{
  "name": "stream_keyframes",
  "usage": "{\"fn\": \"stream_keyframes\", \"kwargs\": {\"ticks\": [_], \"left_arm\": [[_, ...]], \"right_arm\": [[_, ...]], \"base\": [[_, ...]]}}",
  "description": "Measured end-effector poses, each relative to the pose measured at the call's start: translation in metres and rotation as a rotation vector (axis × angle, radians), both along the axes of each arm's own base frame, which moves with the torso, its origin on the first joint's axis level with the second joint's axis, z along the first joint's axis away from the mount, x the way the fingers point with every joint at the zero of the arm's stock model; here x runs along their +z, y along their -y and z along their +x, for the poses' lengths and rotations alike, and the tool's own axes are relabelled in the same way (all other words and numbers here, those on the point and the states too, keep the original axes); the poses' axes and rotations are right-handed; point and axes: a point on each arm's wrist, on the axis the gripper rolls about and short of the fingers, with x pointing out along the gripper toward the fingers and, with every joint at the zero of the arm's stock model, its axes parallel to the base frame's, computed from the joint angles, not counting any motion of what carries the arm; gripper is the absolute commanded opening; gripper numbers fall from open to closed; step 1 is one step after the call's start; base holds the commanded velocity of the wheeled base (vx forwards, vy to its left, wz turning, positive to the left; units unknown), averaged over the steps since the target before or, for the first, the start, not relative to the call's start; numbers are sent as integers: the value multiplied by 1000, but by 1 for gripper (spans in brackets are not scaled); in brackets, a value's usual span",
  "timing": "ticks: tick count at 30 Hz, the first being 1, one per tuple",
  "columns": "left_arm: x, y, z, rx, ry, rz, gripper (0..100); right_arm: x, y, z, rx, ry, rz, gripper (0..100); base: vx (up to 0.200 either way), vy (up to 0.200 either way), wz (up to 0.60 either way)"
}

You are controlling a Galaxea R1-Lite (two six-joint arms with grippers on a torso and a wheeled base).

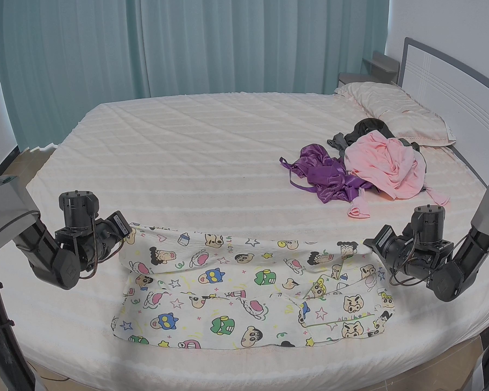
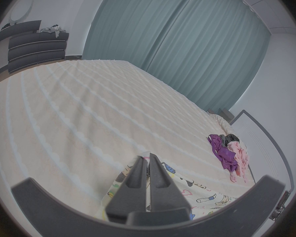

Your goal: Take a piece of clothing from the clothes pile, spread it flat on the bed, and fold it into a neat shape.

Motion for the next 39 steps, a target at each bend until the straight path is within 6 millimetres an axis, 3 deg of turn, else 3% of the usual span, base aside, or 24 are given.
{"fn": "stream_keyframes", "kwargs": {"ticks": [14, 37, 38, 39], "left_arm": [[-30, -2, -38, -13, -79, 6, 0], [-85, -2, -79, -119, -215, 109, 0], [-86, -3, -81, -120, -218, 110, 0], [-87, -3, -82, -121, -223, 111, 0]], "right_arm": [[-19, 0, -33, 136, -93, -140, 0], [-48, -7, -53, 210, -199, -298, 0], [-49, -8, -54, 214, -202, -300, 100], [-50, -8, -54, 217, -203, -301, 100]], "base": [[0, 0, 0], [0, 0, 0], [0, 0, 0], [0, 0, 0]]}}
